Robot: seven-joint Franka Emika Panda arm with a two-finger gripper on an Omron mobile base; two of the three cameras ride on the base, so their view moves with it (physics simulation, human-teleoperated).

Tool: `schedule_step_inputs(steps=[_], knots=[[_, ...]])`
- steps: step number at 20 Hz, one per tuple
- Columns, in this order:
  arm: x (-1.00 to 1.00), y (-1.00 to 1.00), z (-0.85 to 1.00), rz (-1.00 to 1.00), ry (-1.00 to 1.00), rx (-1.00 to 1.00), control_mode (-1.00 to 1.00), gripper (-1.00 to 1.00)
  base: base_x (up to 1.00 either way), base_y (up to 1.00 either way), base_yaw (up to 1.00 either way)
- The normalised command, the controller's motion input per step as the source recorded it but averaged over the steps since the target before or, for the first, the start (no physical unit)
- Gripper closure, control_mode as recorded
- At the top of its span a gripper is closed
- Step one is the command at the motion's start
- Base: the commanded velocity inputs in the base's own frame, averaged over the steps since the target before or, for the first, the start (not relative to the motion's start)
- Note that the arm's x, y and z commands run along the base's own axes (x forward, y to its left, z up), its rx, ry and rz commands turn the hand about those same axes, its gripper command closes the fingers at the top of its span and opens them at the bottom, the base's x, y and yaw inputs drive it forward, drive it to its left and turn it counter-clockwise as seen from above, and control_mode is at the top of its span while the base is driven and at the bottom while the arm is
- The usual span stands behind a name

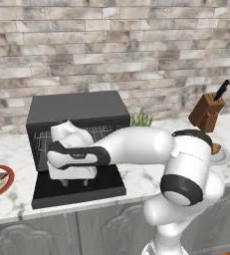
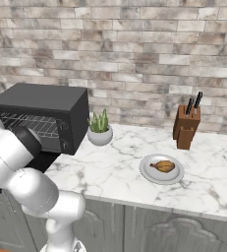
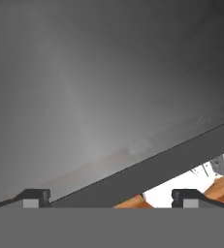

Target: Open the toaster oven door. Place the baguette on the bottom rack in the toaster oven and place the chicken drumstick on the top rack.

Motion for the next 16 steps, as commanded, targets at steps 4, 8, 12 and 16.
schedule_step_inputs(steps=[4, 8, 12, 16], knots=[[-0.11, -0.04, 0.50, 0.00, -0.05, 0.00, -1.00, -1.00, 0.00, 0.00, 0.00], [-0.16, 0.00, 0.27, 0.03, -0.16, 0.00, -1.00, -1.00, 0.00, 0.00, 0.00], [-0.14, -0.02, 0.29, 0.01, -0.22, 0.00, -1.00, -1.00, 0.00, 0.00, 0.00], [-0.16, 0.01, 0.32, -0.06, -0.08, -0.11, -1.00, -1.00, 0.00, 0.00, 0.00]])
